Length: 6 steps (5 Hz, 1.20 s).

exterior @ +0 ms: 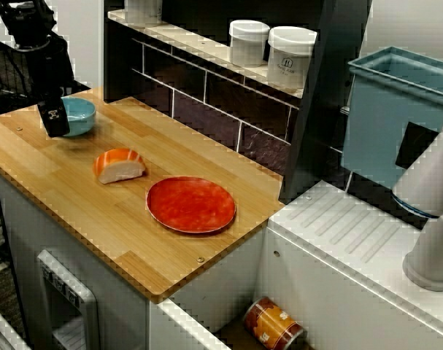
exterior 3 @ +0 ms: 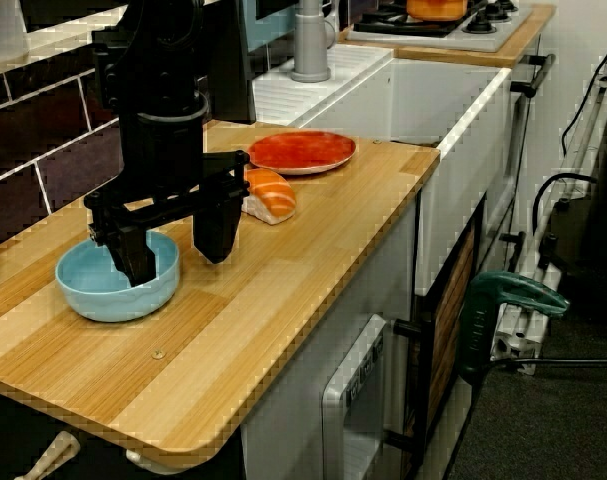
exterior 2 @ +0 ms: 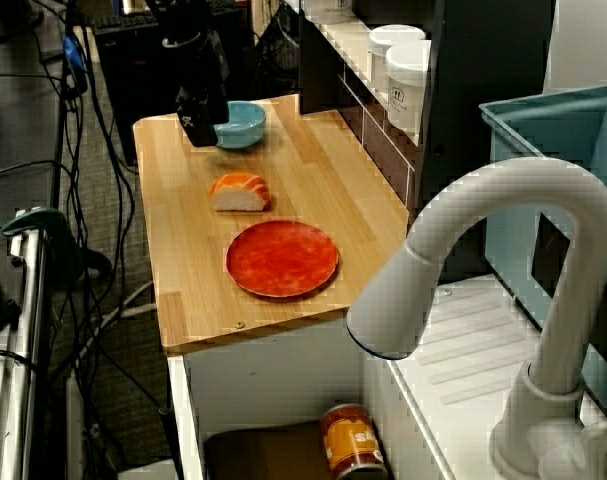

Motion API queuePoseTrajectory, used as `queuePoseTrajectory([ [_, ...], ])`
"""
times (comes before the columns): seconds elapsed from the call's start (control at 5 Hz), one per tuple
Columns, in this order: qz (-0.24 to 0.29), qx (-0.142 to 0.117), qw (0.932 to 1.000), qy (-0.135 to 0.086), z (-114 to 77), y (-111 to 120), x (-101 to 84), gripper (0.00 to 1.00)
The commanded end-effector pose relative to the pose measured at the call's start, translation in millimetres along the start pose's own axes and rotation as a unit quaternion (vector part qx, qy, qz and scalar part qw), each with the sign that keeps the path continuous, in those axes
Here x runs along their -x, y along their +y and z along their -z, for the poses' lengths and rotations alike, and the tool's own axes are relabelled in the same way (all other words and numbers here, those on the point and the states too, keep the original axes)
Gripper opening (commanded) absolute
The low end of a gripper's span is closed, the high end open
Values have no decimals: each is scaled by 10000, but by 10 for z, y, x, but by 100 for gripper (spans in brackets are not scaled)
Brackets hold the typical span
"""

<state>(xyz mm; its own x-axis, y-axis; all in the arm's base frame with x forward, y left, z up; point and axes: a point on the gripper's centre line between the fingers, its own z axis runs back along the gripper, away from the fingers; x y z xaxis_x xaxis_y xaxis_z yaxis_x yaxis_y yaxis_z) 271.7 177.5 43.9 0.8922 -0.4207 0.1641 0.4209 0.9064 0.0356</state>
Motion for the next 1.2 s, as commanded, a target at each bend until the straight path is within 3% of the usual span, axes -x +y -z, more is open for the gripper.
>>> queuePoseTrajectory([
  [0.0, 30, 57, 10000, 7, -66, 54, -33, 0],
  [0.6, 210, 227, 9994, 184, -145, -16, -181, 0],
  [1.0, 956, 446, 9944, 59, -290, -270, -339, 0],
])
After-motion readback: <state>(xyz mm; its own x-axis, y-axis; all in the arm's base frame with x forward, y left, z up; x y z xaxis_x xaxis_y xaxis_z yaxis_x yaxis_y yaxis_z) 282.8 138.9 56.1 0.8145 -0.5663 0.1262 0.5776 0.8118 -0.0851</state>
